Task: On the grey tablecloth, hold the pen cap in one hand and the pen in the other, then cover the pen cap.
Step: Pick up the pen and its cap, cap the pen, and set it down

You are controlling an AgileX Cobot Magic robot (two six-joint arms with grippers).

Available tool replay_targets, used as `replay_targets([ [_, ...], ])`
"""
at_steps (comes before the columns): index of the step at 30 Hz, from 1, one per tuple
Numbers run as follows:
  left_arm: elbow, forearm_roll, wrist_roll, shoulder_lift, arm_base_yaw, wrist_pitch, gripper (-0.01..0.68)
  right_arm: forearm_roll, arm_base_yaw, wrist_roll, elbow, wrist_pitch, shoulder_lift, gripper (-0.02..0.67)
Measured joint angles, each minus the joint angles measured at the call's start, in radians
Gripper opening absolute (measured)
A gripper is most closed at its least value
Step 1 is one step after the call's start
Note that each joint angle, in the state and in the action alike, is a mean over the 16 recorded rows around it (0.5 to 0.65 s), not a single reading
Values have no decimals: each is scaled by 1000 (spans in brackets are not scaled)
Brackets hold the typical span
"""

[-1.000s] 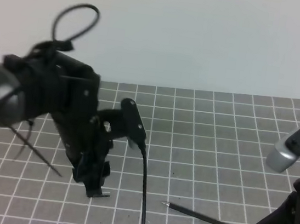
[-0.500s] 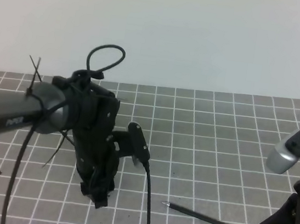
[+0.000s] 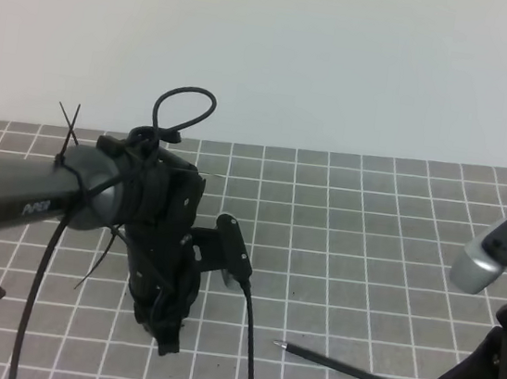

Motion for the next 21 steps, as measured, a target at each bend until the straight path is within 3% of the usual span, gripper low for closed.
replay_targets([
  [7, 0, 19, -13, -66, 0, 37, 94, -50, 0, -50, 0, -11, 0, -4],
  [12, 0, -11, -13, -151, 0, 98, 87, -102, 17, -104, -3, -42, 12, -3],
  [21, 0, -133, 7, -318, 0, 246, 87, -329, 175, -99, -83, -65, 130, 8],
])
